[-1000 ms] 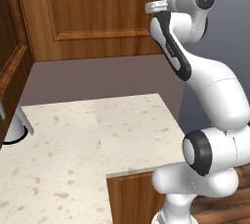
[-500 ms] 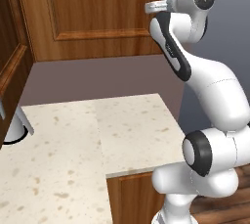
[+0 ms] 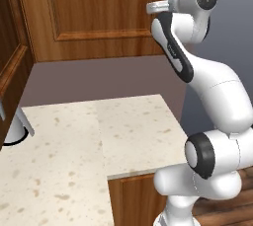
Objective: The dining table condiment station is running low on condiment bottle. Refill the condiment station by opening the cabinet and taking the condiment bottle from the cabinet and placing it on the dining table.
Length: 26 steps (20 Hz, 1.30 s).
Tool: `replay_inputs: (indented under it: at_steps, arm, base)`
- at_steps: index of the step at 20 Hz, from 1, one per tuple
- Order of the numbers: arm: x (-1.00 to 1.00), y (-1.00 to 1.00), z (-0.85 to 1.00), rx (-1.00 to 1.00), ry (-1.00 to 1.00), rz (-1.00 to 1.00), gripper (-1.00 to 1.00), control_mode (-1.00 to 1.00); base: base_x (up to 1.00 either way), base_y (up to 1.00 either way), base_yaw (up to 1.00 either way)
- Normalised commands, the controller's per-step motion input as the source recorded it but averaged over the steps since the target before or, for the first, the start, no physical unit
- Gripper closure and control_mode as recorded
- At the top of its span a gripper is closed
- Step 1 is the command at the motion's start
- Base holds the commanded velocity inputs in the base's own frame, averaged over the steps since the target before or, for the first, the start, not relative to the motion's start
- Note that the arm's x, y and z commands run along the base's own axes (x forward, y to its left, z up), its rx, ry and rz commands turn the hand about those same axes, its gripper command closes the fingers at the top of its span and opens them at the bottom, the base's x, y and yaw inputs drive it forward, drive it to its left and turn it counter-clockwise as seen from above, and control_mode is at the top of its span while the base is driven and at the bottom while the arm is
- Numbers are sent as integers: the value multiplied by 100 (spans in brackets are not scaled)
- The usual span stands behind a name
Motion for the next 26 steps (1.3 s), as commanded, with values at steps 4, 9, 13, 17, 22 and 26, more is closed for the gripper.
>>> replay_inputs:
  at_steps: [4, 9, 13, 17, 22, 26]
  arm:
    - [-24, 55, -9, 0, 0, 5, 100, -100]
    - [-37, 59, -17, 0, 0, 8, 100, -100]
    - [-50, 65, -11, 0, 0, 11, 100, -100]
    - [-60, 74, -7, 0, 0, 12, 100, -100]
    - [-70, 90, -8, 0, 0, 12, 100, -100]
    - [-74, 100, -14, 0, 0, 9, 100, -100]
  base:
    - [0, 0, 0]
    - [0, 0, 0]
    - [0, 0, 0]
    - [0, 0, 0]
    - [0, 0, 0]
    - [0, 0, 0]
